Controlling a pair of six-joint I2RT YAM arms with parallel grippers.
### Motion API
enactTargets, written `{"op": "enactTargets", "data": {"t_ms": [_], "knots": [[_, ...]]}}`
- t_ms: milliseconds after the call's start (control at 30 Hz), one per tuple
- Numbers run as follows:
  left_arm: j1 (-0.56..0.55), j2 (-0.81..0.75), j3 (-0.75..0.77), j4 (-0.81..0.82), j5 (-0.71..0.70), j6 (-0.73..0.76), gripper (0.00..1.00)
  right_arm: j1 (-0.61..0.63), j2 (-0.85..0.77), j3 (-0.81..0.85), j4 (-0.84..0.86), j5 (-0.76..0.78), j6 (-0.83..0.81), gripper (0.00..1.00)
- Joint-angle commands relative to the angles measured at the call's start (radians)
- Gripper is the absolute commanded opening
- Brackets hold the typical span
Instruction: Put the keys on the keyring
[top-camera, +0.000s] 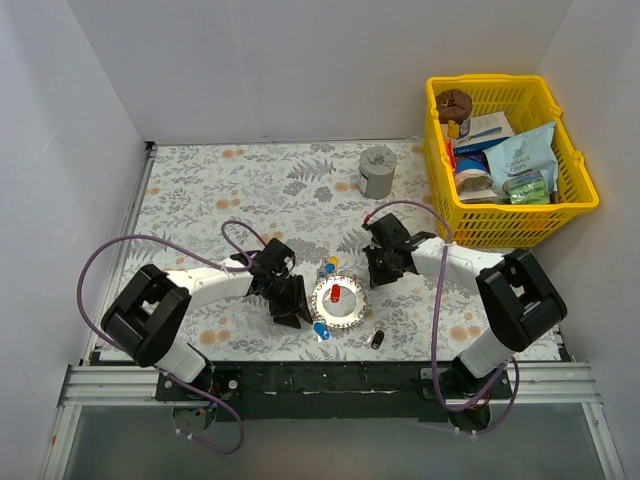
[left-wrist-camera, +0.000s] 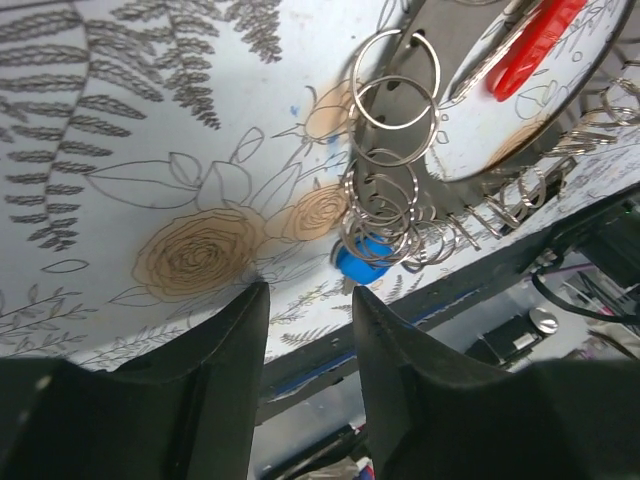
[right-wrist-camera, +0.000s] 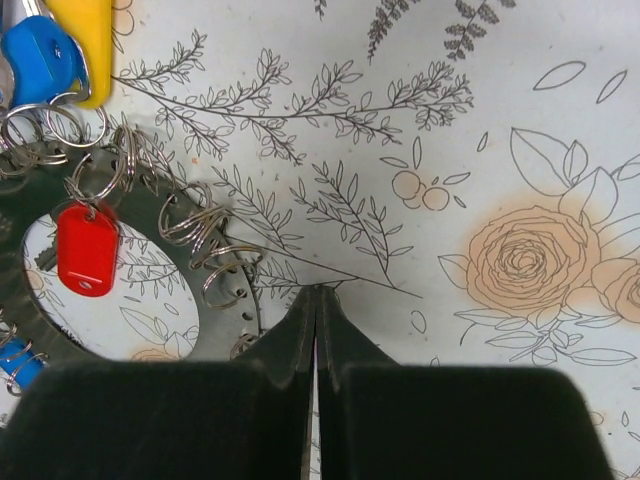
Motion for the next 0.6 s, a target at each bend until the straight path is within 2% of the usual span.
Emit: {"op": "enactTargets", "data": {"t_ms": [0, 200, 567], "knots": [[-0.005, 0.028, 0.02, 0.043, 0.01, -0.025, 0.39, 0.004, -0.024, -0.063, -0.004, -0.032, 0.007, 0.01], [-0.002, 0.093, 0.076, 0.041, 0.001, -0.011, 0.41, 0.03, -0.064, -0.12, 0.006, -0.073, 0.018, 0.01], [0.07, 0.2, 0.234, -0.005, -0.005, 0.06, 0.42, 0.186, -0.035, -0.092, 0.029, -0.13, 0.084, 0.01]]}}
